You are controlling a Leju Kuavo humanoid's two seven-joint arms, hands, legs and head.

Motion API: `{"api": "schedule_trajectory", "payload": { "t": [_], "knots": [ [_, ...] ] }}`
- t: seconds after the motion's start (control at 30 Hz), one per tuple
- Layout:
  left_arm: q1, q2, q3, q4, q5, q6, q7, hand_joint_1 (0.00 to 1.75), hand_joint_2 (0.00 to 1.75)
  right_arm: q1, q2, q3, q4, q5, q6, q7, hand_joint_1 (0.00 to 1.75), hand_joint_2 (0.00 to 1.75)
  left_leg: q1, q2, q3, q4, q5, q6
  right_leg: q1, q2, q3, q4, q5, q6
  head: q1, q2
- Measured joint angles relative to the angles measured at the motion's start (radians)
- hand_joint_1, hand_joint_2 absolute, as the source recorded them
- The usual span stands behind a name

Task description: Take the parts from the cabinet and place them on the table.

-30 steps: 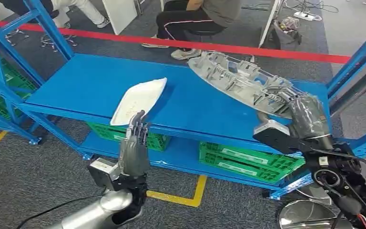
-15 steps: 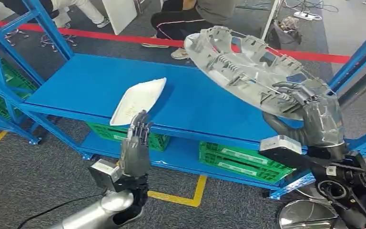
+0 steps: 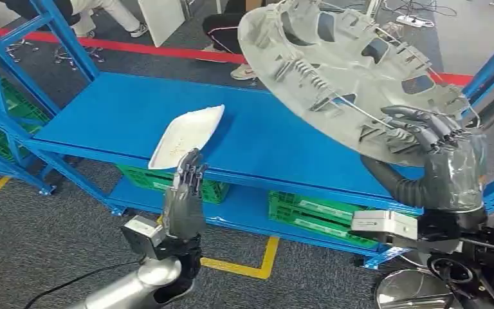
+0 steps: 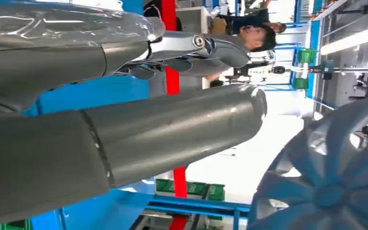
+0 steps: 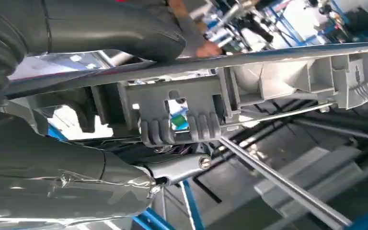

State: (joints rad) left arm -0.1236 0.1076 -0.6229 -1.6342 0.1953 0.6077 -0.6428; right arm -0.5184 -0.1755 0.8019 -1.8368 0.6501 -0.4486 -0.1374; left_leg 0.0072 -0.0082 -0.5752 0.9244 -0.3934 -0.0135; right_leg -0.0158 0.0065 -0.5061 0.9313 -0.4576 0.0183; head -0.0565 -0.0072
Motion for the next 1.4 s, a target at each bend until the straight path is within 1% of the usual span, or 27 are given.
{"api": "schedule_trajectory", "payload": {
  "t": [0.33,0.57,0.83,0.87,1.17,1.4],
  "knots": [
    [0.0,-0.007,0.0,0.001,-0.011,0.0,0.0,0.0,0.0,0.012,-0.004,0.025,-0.087,0.042,-0.046,0.015,1.75,1.75,0.0,0.0,0.0,0.0,0.0,0.0,0.0,0.0,0.0,0.0,0.0,0.0,0.0,0.0],
    [0.001,-0.011,0.0,0.001,-0.017,0.003,0.0,0.0,0.0,0.021,-0.005,0.034,-0.112,0.043,-0.048,0.017,1.75,1.75,0.0,0.0,0.0,0.0,0.0,0.0,0.0,0.0,0.0,0.0,0.0,0.0,0.0,0.0],
    [0.001,-0.011,0.0,0.001,-0.018,0.033,0.0,0.0,0.0,0.036,-0.006,0.039,-0.125,0.044,-0.05,0.015,1.75,1.75,0.0,0.0,0.0,0.0,0.0,0.0,0.0,0.0,0.0,0.0,0.0,0.0,0.0,0.0],
    [0.001,-0.011,0.0,0.001,-0.019,0.033,0.0,0.0,1.75,0.037,-0.006,0.04,-0.125,0.044,-0.05,0.015,1.75,1.75,0.0,0.0,0.0,0.0,0.0,0.0,0.0,0.0,0.0,0.0,0.0,0.0,0.0,0.0],
    [0.002,-0.011,0.0,0.001,-0.036,0.063,0.003,0.0,1.75,0.062,-0.012,0.039,-0.137,0.052,-0.048,0.024,1.75,1.75,0.0,0.0,0.0,0.0,0.0,-0.001,0.0,0.0,0.0,0.0,0.0,0.0,0.0,0.0],
    [0.002,-0.011,0.0,0.001,-0.034,0.062,0.005,0.0,1.75,0.071,-0.014,0.038,-0.146,0.055,-0.045,0.03,1.75,1.75,0.0,0.0,0.0,0.0,0.0,-0.001,0.0,0.0,0.0,0.0,0.0,0.0,0.0,0.0]
  ]
}}
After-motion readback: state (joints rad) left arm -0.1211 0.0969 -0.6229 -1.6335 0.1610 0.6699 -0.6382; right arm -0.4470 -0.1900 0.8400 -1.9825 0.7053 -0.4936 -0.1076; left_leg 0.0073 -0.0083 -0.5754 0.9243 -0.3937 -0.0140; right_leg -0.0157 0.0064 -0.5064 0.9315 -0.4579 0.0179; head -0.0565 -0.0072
